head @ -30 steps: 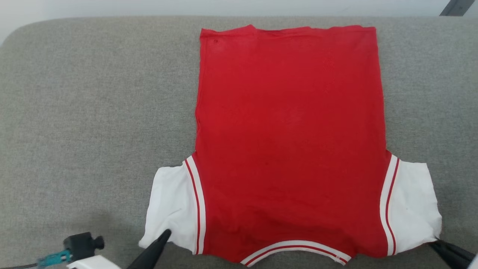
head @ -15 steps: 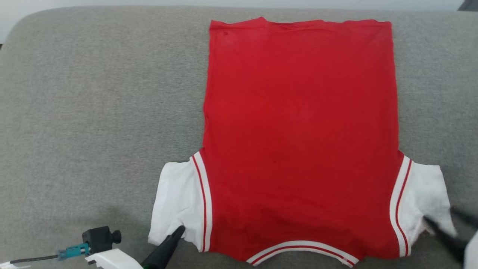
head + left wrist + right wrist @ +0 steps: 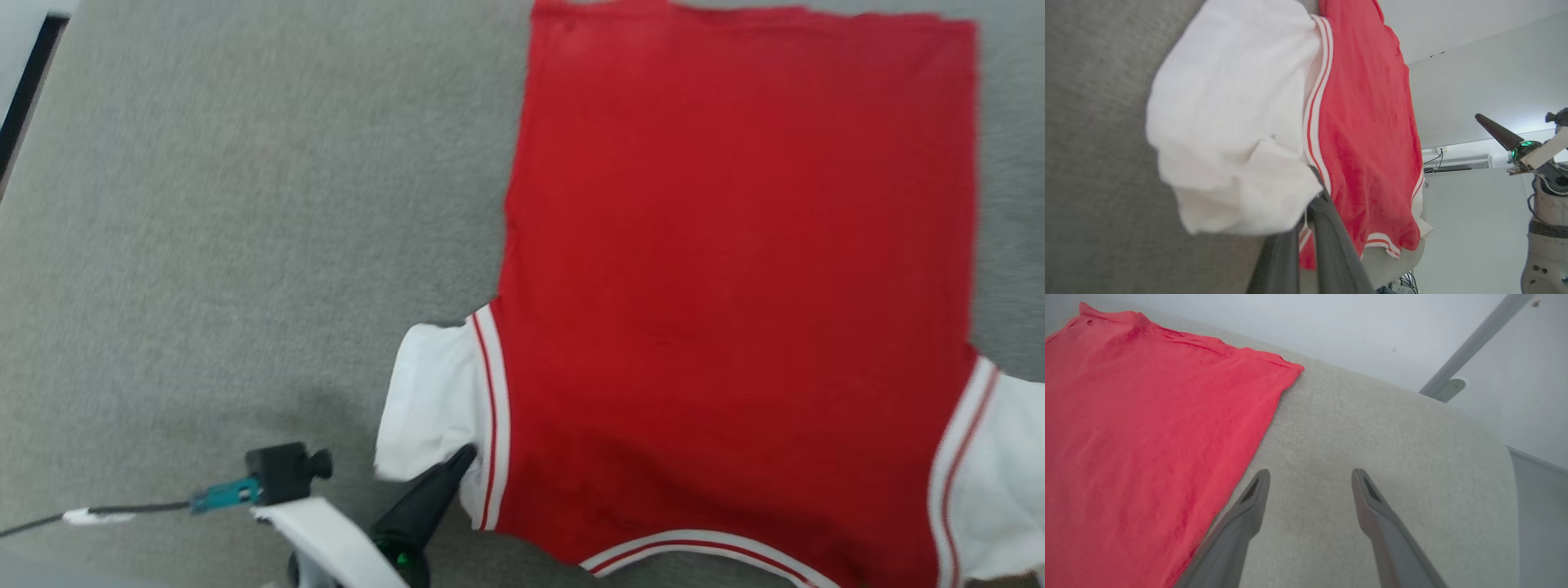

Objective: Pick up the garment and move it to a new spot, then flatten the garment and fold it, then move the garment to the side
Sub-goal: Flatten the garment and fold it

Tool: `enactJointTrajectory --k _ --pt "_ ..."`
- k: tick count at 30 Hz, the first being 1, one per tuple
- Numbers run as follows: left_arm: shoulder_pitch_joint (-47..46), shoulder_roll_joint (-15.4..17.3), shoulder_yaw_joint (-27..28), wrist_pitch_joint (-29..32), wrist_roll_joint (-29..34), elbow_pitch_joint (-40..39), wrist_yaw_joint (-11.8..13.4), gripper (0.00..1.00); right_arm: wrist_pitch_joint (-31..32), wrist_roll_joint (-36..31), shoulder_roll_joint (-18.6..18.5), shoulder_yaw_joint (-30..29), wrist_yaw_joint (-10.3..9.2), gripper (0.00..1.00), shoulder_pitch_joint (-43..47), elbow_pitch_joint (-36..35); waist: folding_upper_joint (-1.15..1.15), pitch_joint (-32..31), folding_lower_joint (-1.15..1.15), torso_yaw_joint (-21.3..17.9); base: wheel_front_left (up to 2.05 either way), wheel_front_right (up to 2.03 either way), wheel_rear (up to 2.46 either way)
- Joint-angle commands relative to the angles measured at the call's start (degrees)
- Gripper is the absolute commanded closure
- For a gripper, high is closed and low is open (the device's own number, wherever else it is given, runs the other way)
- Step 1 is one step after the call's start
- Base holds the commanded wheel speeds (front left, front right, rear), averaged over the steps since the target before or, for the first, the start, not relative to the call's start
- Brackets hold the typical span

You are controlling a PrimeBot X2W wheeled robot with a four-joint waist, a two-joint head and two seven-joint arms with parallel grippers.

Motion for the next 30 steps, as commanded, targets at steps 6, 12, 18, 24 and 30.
enactJointTrajectory --k 6,12,18,24,30 --pt "-4.71 -2.73 -1.93 0.68 2.1 -0.37 -0.42 1.0 1.85 -5.6 -0.09 8.46 -0.02 0.0 -20.66 14.7 0.0 7.46 0.0 6.11 0.0 0.0 0.0" --pt "-7.33 -4.32 -4.13 0.49 3.21 -2.09 -0.49 1.0 3.75 -8.86 2.1 11.94 -0.02 0.0 -36.0 28.4 0.0 10.85 0.0 9.65 0.0 0.0 0.0" --pt "-8.43 -4.33 -5.83 -0.48 3.62 -3.64 -0.49 1.0 7.33 -11.68 4.02 14.87 -0.02 0.0 -43.83 38.62 0.0 12.17 0.0 11.4 0.0 0.0 0.0" --pt "-9.86 -3.87 -6.79 -1.53 3.67 -3.77 -0.44 1.0 10.23 -13.33 6.07 17.44 -0.01 0.72 -45.66 44.28 0.0 12.44 0.0 11.47 0.0 0.0 0.0" --pt "-10.9 -3.05 -7.02 -2.44 2.64 -2.4 -0.45 1.0 5.84 -11.9 5.95 18.67 -0.02 1.0 -45.7 44.3 0.0 9.81 0.0 10.11 0.0 0.0 0.0"
